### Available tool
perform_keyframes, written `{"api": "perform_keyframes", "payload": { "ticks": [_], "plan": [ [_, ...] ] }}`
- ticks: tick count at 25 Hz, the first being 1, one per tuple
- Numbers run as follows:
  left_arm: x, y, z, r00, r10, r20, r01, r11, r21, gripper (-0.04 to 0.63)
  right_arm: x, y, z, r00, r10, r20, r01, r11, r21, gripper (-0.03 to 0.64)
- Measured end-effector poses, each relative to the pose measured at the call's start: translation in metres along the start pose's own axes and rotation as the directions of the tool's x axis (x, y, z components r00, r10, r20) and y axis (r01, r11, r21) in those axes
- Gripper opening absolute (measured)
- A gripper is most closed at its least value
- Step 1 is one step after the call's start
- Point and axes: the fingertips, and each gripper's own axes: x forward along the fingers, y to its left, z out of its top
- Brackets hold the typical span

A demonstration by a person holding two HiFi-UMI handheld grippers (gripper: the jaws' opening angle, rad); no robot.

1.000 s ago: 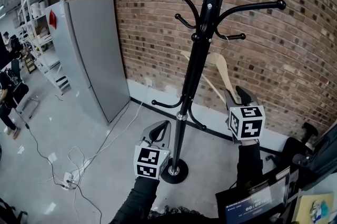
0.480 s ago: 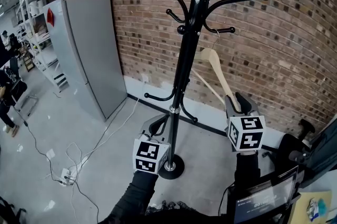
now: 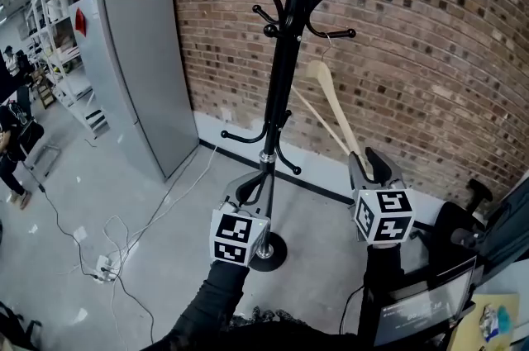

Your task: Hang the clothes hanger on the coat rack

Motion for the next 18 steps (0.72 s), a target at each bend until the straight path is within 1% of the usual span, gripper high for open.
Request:
{"api": "perform_keyframes", "payload": {
  "ticks": [3, 8, 12, 18],
  "plan": [
    [-0.006, -0.012, 0.001, 1.000, -0.001, -0.002, 0.001, 1.000, -0.002, 0.008, -0.012, 0.000, -0.006, 1.000, 0.006, -0.008, -0.006, 1.000, 0.010, 0.141],
    [-0.015, -0.033, 0.005, 1.000, 0.000, -0.003, 0.000, 1.000, -0.007, 0.008, -0.033, -0.002, -0.012, 1.000, 0.024, -0.019, -0.025, 1.000, -0.011, 0.141],
    [-0.024, -0.051, 0.007, 1.000, 0.001, -0.001, -0.001, 1.000, -0.005, 0.008, -0.052, -0.004, -0.020, 0.999, 0.052, -0.012, -0.052, 0.998, 0.020, 0.141],
    [-0.037, -0.071, 0.006, 1.000, 0.008, -0.004, -0.008, 1.000, -0.004, 0.008, -0.070, -0.002, -0.043, 0.996, 0.072, -0.049, -0.070, 0.997, 0.026, 0.138]
  ]
}}
